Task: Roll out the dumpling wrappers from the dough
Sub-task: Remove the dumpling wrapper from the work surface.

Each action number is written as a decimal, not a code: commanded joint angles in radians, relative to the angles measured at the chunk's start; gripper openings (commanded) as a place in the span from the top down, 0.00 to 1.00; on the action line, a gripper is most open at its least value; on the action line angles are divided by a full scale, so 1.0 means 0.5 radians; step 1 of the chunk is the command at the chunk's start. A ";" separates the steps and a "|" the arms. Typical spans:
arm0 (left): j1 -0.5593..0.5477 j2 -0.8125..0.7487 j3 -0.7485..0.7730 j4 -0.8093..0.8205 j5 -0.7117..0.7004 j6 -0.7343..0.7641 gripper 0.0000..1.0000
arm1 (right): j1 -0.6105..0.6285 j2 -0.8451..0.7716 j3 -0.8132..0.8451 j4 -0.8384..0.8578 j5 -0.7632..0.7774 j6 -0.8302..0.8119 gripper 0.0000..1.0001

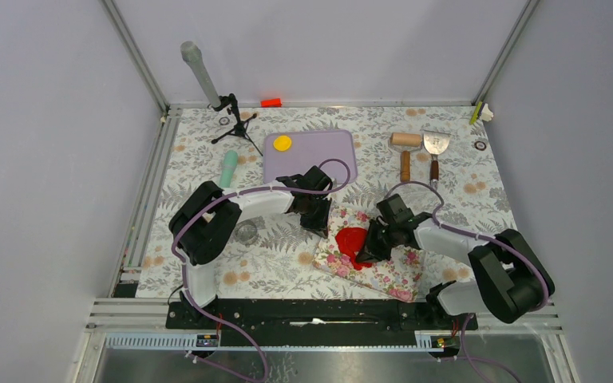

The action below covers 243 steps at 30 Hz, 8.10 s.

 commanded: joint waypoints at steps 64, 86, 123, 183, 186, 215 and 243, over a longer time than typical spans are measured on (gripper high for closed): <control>-0.009 0.147 -0.185 -0.173 -0.282 0.085 1.00 | 0.297 0.369 0.508 0.087 0.139 -0.046 1.00; -0.009 0.078 -0.184 -0.195 -0.317 0.026 0.97 | 0.309 -0.246 -0.036 0.026 0.420 0.337 1.00; -0.011 -0.556 -0.095 -0.409 -0.297 0.137 0.47 | 0.361 -0.366 0.092 -0.175 0.717 0.139 0.96; -0.277 -0.250 -0.106 -0.061 0.123 0.315 0.86 | -0.769 -0.297 0.222 -0.739 0.918 -0.196 0.37; -0.276 -0.291 -0.104 -0.093 0.126 0.339 0.86 | -0.772 -0.205 0.154 -0.709 0.828 -0.114 0.39; -0.167 -0.521 0.058 -0.140 -0.330 0.199 0.67 | -0.769 -0.379 0.018 -0.563 0.589 -0.315 1.00; 0.137 -0.742 0.099 -0.363 -0.300 0.288 0.60 | -0.442 -0.066 0.611 0.178 0.533 -1.166 0.34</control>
